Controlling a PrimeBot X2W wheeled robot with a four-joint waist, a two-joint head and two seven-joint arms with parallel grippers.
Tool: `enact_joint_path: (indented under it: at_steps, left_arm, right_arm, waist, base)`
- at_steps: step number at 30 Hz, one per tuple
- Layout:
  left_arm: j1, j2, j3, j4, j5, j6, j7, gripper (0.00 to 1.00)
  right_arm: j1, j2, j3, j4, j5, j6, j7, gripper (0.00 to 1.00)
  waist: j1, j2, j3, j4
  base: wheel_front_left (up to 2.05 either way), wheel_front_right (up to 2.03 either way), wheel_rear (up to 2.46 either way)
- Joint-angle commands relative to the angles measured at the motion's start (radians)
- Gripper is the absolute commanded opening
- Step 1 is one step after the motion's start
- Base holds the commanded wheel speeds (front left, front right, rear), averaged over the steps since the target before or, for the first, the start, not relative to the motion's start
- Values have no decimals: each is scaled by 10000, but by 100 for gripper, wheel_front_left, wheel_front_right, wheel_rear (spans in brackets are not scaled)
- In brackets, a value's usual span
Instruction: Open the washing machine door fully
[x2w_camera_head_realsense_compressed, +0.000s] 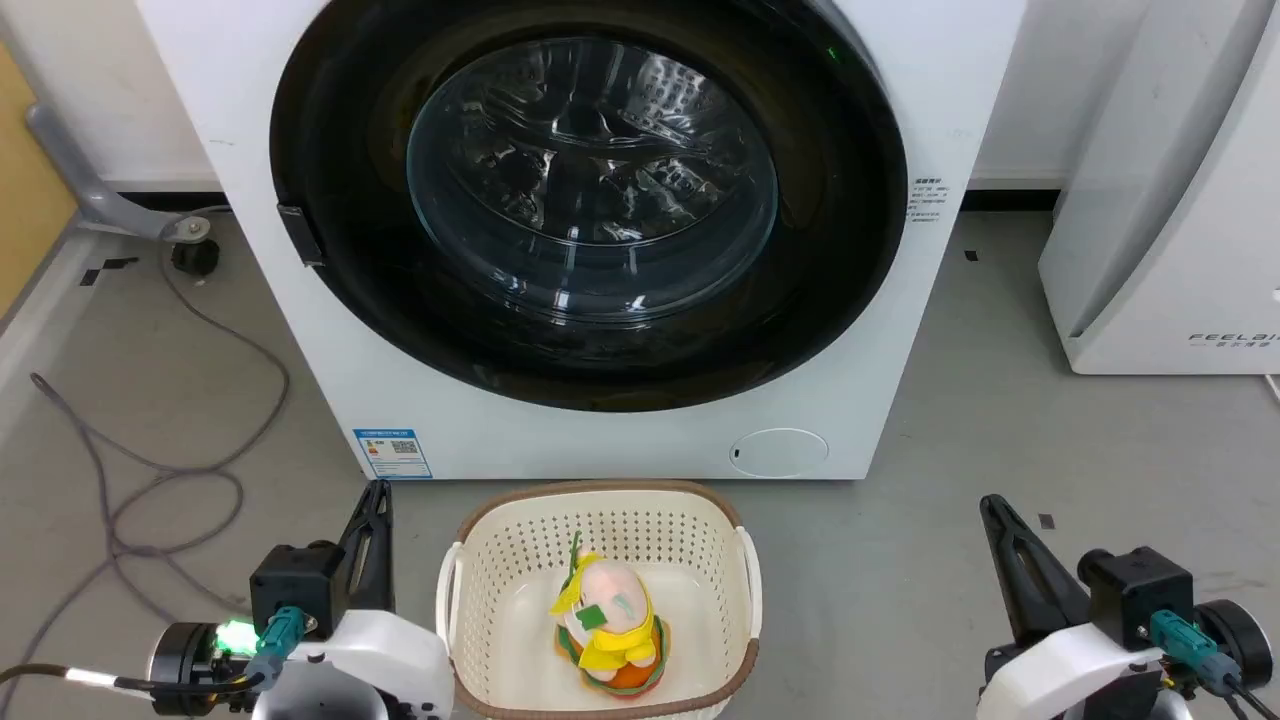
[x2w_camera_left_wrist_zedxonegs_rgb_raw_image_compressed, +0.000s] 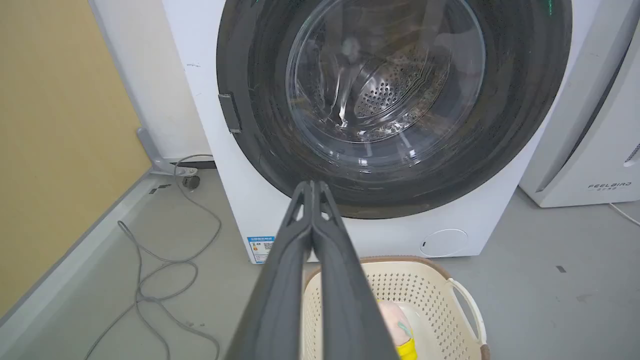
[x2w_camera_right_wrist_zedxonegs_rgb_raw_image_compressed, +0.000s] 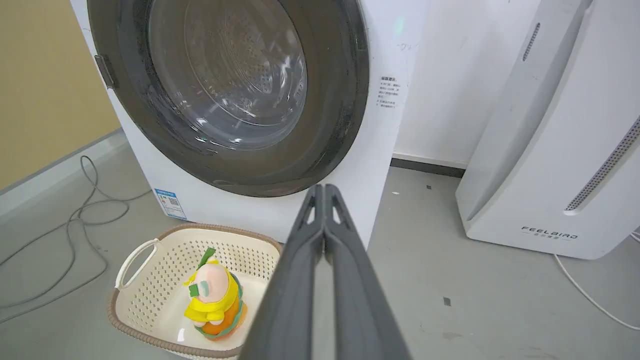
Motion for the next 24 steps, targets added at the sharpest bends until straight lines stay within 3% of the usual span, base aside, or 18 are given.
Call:
enact_joint_path:
  at_steps: [1, 18, 19, 24]
  left_arm:
    - [140, 3, -16, -43, 28, -1, 1, 0]
    - [140, 3, -16, -43, 28, -1, 1, 0]
    - [0, 0, -1, 0, 0, -1, 0, 100]
    - [-14, 1, -41, 37, -25, -27, -47, 100]
  right_arm:
    - [-117, -3, -3, -41, -78, 8, 5, 0]
    - [-117, -3, -3, -41, -78, 8, 5, 0]
    - [0, 0, 0, 0, 1, 0, 0, 100]
    - [15, 0, -1, 29, 49, 0, -46, 100]
  waist:
    - [0, 0, 0, 0]
    - [0, 0, 0, 0]
    - [0, 0, 0, 0]
    - [0, 0, 1, -7]
  base:
    - [0, 0, 0]
    - [0, 0, 0]
    - [0, 0, 0]
    - [0, 0, 0]
